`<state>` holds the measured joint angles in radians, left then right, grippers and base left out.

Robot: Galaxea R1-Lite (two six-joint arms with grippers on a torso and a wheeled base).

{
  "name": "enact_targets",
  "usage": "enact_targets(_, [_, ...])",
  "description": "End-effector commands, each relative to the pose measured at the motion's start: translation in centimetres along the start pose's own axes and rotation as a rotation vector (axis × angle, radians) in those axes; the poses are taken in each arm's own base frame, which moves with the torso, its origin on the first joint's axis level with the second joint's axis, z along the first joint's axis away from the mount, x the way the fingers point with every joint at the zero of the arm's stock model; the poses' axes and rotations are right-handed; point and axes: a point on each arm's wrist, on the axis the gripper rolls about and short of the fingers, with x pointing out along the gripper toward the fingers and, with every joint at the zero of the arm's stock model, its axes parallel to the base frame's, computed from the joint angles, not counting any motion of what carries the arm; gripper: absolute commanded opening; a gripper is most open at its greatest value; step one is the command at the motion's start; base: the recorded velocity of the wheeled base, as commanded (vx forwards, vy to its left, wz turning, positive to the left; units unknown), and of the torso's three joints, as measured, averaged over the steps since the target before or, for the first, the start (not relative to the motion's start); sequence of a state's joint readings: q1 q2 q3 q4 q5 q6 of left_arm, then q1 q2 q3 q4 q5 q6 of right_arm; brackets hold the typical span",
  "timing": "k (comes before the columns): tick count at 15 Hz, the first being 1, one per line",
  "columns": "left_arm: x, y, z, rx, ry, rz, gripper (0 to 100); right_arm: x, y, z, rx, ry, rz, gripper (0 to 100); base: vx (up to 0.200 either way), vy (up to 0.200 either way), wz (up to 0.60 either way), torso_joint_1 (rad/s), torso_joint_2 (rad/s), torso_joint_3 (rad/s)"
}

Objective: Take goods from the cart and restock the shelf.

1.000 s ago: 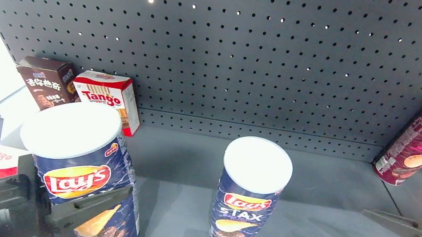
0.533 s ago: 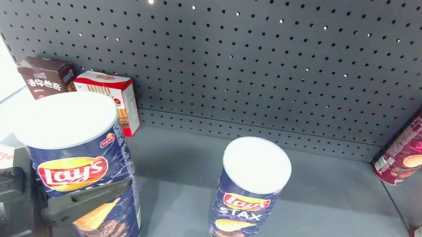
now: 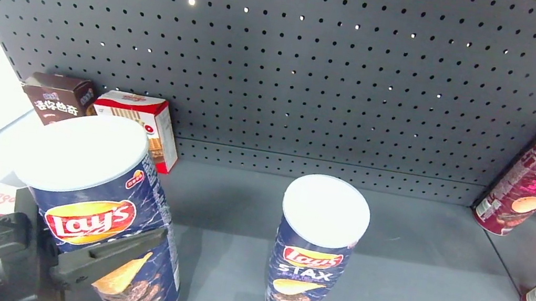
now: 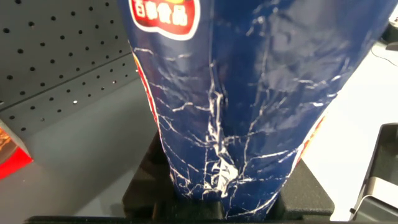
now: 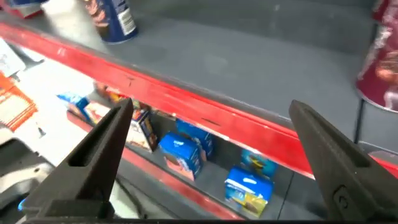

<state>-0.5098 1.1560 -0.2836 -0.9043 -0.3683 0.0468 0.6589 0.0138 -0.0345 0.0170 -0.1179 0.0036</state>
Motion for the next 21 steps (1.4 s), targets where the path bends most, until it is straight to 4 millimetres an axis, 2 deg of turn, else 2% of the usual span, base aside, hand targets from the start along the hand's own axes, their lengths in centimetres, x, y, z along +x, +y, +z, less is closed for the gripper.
enact_targets(1, [0.0, 0.0, 0.1, 0.003, -0.005, 0.001, 0, -0.1, 0.1, -0.1, 0.0, -0.01, -0.038, 100, 0.0, 0.0, 0.0, 0.0, 0.0, 0.0])
enact_targets(5, [0.0, 0.0, 0.2, 0.006, -0.009, 0.003, 0, -0.1, 0.3, 0.0, -0.056, 0.0, -0.164, 100, 0.0, 0.0, 0.0, 0.0, 0.0, 0.0])
enact_targets(6, [0.0, 0.0, 0.2, 0.006, -0.009, 0.003, 0, 0.7, 0.2, 0.2, -0.064, 0.105, -0.291, 100, 0.0, 0.0, 0.0, 0.0, 0.0, 0.0])
enact_targets(8, [0.0, 0.1, 0.2, 0.006, -0.009, 0.006, 0, 1.8, 0.2, 0.4, -0.06, 0.242, -0.438, 100, 0.0, 0.0, 0.0, 0.0, 0.0, 0.0])
enact_targets(11, [-0.1, 0.0, 0.3, 0.009, -0.016, 0.004, 0, 2.0, 0.2, 0.4, -0.038, 0.281, -0.616, 100, 0.0, 0.0, 0.0, 0.0, 0.0, 0.0])
enact_targets(13, [-0.3, 0.0, 0.3, 0.009, -0.016, 0.004, 0, 0.9, 0.8, 0.3, -0.047, 0.137, -0.555, 100, 0.0, 0.0, 0.0, 0.0, 0.0, 0.0])
enact_targets(15, [-0.2, -0.1, 0.3, 0.009, -0.017, 0.003, 0, 0.8, 0.8, 0.2, -0.048, 0.069, -0.547, 100, 0.0, 0.0, 0.0, 0.0, 0.0, 0.0])
enact_targets(18, [-0.2, -0.1, 0.4, 0.01, -0.02, 0.003, 0, 0.9, 0.8, 0.1, -0.048, 0.053, -0.54, 100, 0.0, 0.0, 0.0, 0.0, 0.0, 0.0])
enact_targets(21, [-0.3, -0.1, 0.3, 0.01, -0.019, 0.003, 0, 1.1, 1.2, -0.4, 0.001, 0.08, -0.364, 100, 0.0, 0.0, 0.0, 0.0, 0.0, 0.0])
